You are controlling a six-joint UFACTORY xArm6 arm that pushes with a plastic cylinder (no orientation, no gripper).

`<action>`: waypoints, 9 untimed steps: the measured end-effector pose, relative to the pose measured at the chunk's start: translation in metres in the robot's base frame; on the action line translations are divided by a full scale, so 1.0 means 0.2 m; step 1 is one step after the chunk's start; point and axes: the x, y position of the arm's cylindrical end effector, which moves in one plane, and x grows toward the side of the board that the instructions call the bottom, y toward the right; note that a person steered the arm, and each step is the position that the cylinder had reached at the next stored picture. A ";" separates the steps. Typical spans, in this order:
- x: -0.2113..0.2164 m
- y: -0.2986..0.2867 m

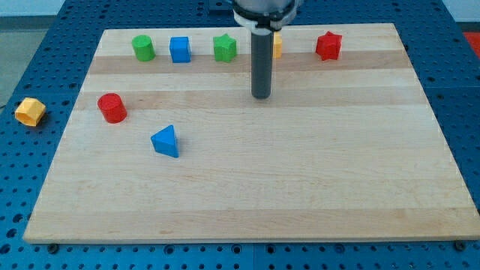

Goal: Move the red circle towards center left

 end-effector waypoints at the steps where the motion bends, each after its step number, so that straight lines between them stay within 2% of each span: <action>1: 0.28 -0.20; 2: 0.29 -0.58; 3: 0.14 -0.79; 4: 0.14 -1.08; 5: 0.14 -1.17; 8: 0.16 -1.20; 9: 0.33 -1.20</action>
